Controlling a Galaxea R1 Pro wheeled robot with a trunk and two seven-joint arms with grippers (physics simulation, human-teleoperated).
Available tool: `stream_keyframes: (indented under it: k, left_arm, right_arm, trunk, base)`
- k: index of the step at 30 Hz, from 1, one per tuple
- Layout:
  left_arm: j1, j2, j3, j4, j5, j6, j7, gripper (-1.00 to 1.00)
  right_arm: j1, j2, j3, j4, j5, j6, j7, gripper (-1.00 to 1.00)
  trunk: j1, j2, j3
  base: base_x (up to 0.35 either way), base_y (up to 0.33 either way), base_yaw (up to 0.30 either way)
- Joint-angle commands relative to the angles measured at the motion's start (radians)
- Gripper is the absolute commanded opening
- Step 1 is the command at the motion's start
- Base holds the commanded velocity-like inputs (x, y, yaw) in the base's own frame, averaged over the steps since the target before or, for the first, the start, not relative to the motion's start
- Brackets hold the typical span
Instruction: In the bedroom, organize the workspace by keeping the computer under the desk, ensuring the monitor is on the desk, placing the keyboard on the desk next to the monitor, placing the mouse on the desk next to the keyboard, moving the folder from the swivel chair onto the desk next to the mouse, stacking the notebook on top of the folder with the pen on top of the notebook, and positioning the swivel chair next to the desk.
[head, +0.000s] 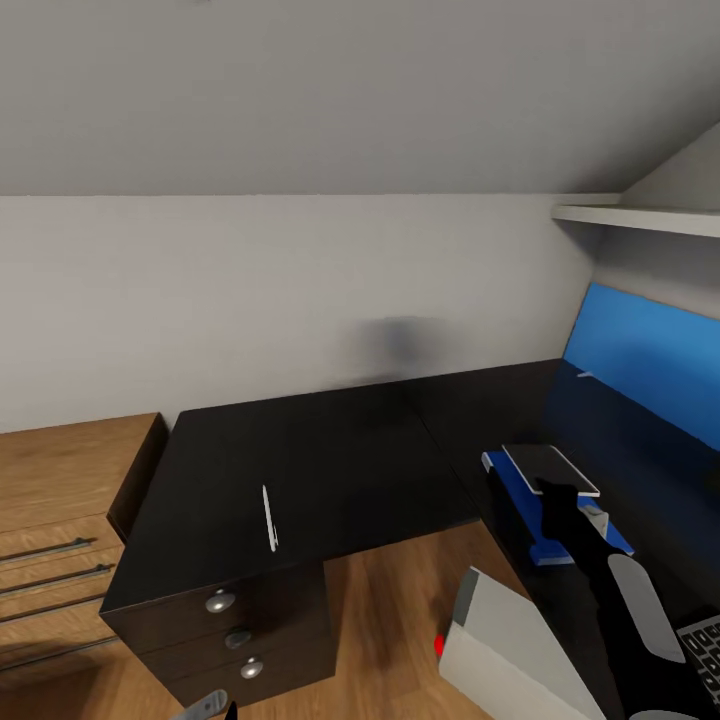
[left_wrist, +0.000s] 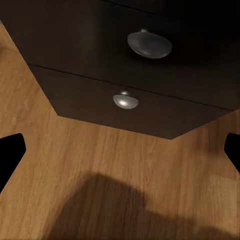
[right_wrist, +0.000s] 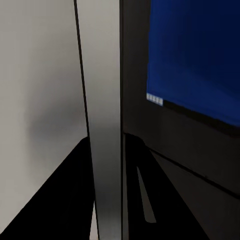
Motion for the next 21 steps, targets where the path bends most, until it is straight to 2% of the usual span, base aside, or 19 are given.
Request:
stream_keyframes:
  k: [1, 10, 15, 21]
  left_arm:
    - [0.0, 0.0, -0.003, -0.001, 0.01, -0.004, 0.006, 1.0]
    - [0.0, -0.002, -0.005, -0.001, 0.009, -0.003, 0.006, 1.0]
    - [0.0, -0.012, -0.032, 0.009, 0.009, -0.006, 0.006, 1.0]
    - [0.0, -0.025, -0.018, 0.007, 0.008, -0.007, 0.005, 1.0]
  right_arm:
    - [-0.001, 0.0, -0.002, -0.002, -0.01, 0.003, -0.005, -1.0]
    - [0.0, 0.002, -0.006, -0.004, -0.009, 0.004, -0.002, -1.0]
    - [0.0, 0.008, -0.01, -0.007, -0.005, 0.004, -0.002, -1.0]
    - [-0.001, 0.011, -0.009, -0.008, -0.004, 0.005, -0.002, -1.0]
  trunk:
    - [0.0, -0.001, -0.001]
    - [0.0, -0.001, -0.001]
    - [0.0, -0.001, -0.001]
    - [0.0, -0.001, -0.001]
  base:
    - [0.0, 0.0, 0.0]
    - [0.0, 0.0, 0.0]
    - [0.0, 0.0, 0.0]
    - [0.0, 0.0, 0.0]
